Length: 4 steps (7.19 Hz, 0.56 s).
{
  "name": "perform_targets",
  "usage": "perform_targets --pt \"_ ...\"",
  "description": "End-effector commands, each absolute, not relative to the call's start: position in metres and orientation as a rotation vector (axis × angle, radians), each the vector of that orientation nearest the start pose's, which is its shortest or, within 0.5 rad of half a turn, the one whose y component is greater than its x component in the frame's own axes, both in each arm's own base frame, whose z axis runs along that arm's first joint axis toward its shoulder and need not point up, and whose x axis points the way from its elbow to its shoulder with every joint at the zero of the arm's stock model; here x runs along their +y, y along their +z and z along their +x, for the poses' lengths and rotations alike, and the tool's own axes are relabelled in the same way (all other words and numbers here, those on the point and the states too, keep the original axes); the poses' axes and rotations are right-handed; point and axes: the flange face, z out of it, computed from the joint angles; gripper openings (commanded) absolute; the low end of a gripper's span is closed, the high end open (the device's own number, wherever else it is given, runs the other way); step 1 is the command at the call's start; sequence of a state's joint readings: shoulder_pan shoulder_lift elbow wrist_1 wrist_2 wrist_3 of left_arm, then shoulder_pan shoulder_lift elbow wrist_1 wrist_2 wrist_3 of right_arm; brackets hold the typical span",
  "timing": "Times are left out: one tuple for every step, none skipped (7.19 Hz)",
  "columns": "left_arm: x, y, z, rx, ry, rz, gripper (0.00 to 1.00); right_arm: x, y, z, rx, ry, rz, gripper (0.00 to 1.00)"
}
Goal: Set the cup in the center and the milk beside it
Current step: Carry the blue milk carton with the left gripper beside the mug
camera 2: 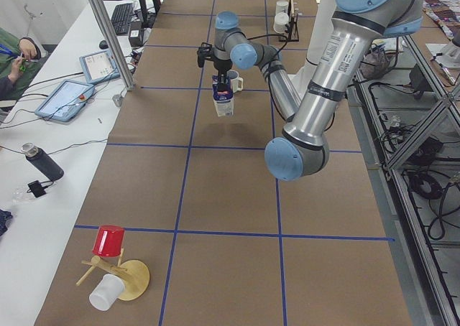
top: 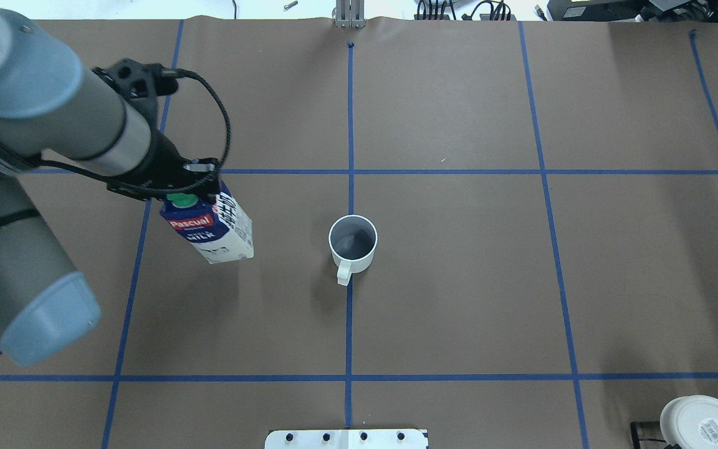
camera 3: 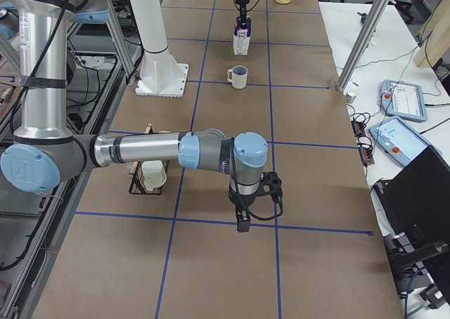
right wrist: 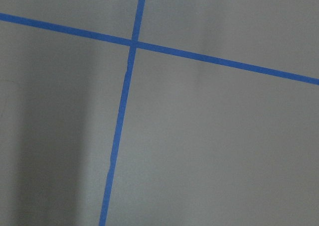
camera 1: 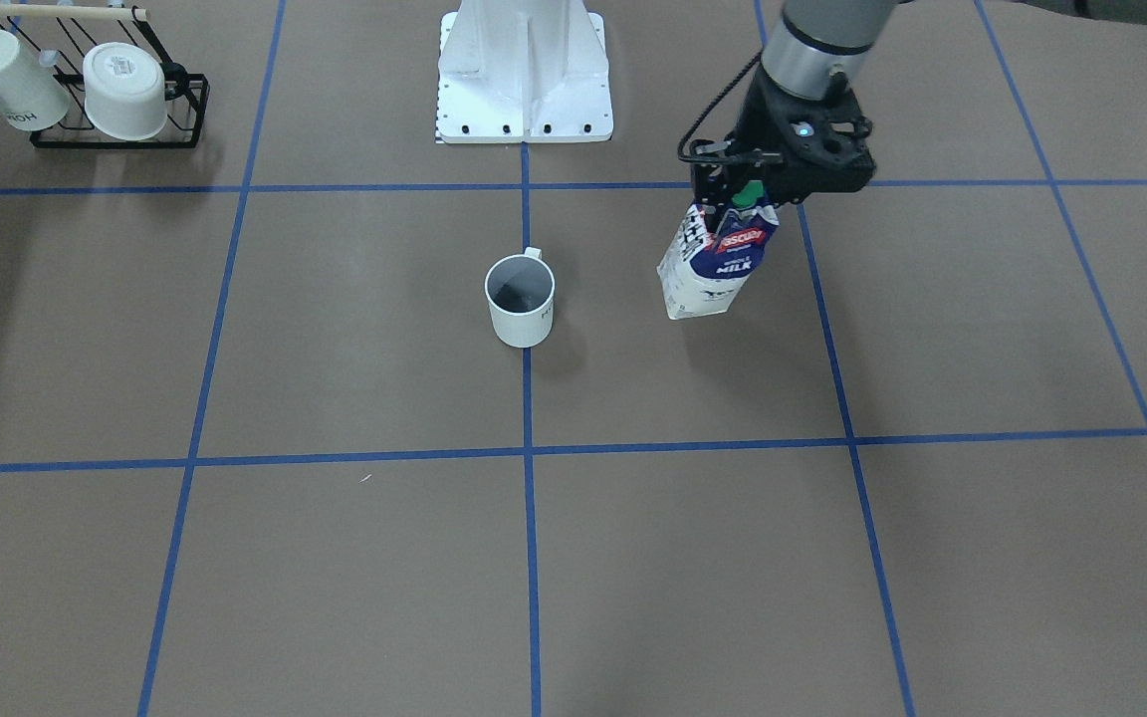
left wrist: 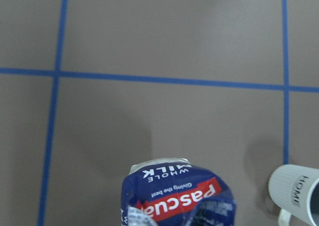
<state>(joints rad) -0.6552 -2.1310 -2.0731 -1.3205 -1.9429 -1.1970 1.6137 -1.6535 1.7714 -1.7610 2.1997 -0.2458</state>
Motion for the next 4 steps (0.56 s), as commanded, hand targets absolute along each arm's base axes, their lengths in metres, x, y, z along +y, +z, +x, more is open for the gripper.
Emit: perform_targets --pt "-0.400 0.134 0.447 0.850 -0.150 0.085 0.00 -0.444 0.629 0.094 -0.633 -0.174 0.019 1.00" --pt "-0.402 0.129 0.450 0.854 -0.149 0.087 0.00 -0.444 0.629 0.094 -0.633 -0.174 0.019 1.00" --pt "-0.404 0.132 0.455 0.846 -0.149 0.081 0.00 -0.444 0.629 0.094 -0.633 -0.174 0.019 1.00" --pt "-0.409 0.127 0.463 0.842 -0.150 0.079 0.00 -0.444 0.629 0.094 -0.633 -0.174 0.019 1.00"
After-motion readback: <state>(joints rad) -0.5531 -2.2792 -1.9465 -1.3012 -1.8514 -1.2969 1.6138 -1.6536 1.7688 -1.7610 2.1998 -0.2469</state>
